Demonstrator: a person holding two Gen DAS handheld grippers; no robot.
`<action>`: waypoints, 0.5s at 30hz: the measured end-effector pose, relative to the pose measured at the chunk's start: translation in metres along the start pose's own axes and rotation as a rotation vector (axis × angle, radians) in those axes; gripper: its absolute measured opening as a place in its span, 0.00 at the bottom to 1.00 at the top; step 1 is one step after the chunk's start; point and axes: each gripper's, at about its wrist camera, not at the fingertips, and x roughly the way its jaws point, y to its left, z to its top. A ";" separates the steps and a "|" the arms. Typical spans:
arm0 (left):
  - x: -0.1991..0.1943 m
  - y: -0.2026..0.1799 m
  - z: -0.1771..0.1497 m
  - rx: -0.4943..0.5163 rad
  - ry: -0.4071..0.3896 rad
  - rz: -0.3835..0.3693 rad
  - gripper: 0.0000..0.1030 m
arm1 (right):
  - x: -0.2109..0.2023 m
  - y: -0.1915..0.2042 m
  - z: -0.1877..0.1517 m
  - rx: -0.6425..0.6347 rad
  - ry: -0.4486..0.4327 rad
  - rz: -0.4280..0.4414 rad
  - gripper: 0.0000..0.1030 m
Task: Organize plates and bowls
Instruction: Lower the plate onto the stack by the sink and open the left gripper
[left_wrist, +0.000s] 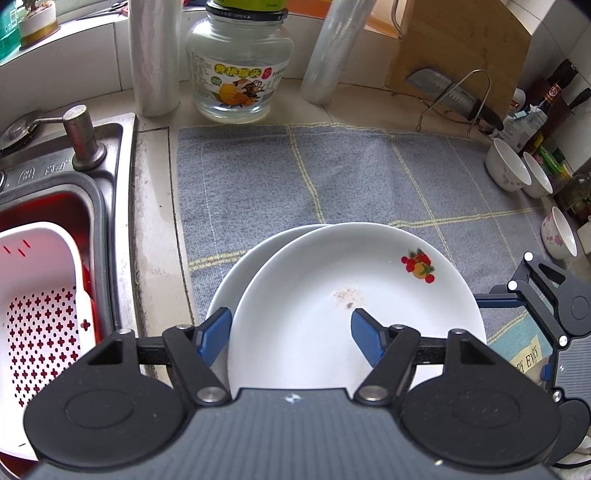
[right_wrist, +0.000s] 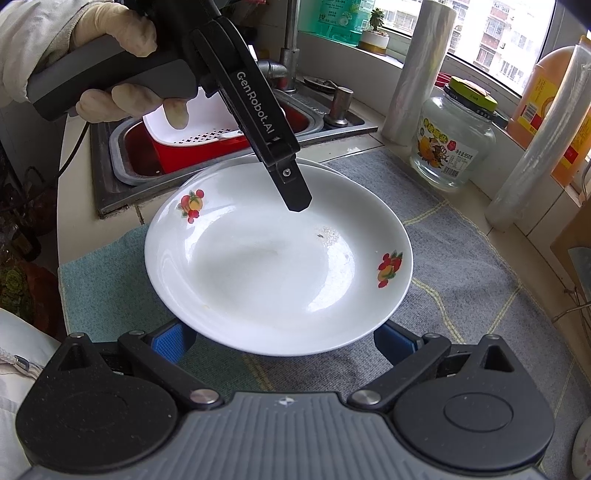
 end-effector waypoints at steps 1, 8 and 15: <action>0.000 0.000 0.000 -0.001 0.000 0.000 0.69 | 0.000 0.000 0.000 0.000 0.000 0.000 1.00; 0.000 -0.001 0.001 -0.001 0.003 0.005 0.69 | 0.000 0.001 0.001 -0.002 0.000 0.001 1.00; -0.001 0.000 -0.001 0.000 0.003 0.007 0.69 | -0.002 0.000 0.000 -0.006 -0.004 0.004 1.00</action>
